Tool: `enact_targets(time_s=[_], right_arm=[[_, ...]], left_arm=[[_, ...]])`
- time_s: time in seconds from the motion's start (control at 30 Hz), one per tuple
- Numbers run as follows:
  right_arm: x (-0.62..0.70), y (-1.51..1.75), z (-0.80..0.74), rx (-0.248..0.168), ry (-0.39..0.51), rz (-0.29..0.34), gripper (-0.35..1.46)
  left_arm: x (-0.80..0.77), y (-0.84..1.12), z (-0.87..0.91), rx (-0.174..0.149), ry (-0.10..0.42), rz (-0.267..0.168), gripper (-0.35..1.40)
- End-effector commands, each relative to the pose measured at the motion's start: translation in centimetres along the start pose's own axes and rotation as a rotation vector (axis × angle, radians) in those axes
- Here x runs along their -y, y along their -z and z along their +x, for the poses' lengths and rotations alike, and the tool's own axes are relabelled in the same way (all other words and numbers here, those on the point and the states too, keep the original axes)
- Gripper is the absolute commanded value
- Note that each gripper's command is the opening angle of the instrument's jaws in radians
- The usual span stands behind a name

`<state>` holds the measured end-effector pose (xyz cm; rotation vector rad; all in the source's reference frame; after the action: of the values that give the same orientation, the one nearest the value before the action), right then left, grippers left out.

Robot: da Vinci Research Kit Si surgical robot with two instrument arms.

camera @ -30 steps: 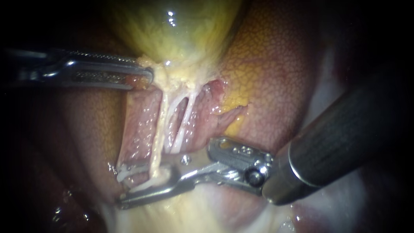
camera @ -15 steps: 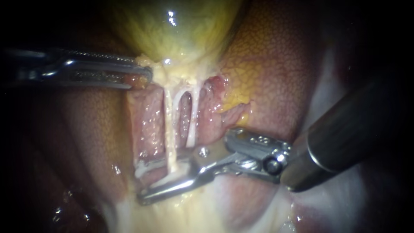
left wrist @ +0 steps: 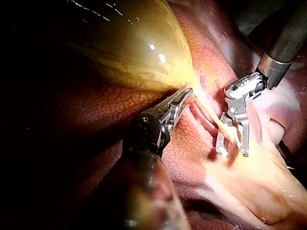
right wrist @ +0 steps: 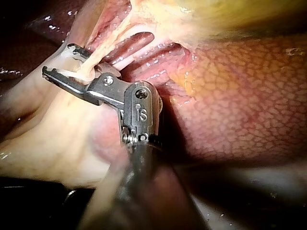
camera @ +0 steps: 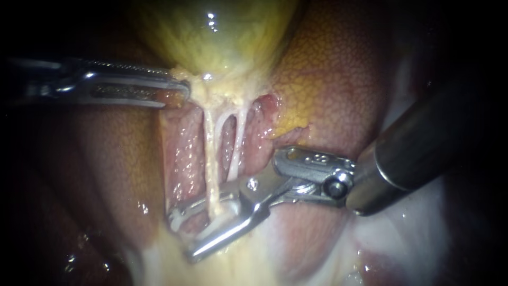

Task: Clipping first clip left tube

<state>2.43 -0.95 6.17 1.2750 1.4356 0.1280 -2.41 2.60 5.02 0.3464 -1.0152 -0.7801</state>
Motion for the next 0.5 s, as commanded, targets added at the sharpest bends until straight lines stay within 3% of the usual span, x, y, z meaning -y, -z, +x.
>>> enact_targets(time_s=[0.03, 0.2, 0.5], right_arm=[[0.05, 0.01, 0.02, -0.002, 0.001, 0.01, 0.31], [0.19, -0.05, 0.09, 0.001, -0.001, 0.038, 0.3], [0.15, -0.14, 0.13, -0.007, 0.011, 0.02, 0.21]], left_arm=[[0.0, 0.01, 0.0, 0.0, 0.0, 0.001, -0.35], [0.0, 0.01, 0.0, 0.0, 0.0, 0.001, -0.35], [0.0, 0.02, 0.0, 0.0, 0.0, 0.001, -0.35]])
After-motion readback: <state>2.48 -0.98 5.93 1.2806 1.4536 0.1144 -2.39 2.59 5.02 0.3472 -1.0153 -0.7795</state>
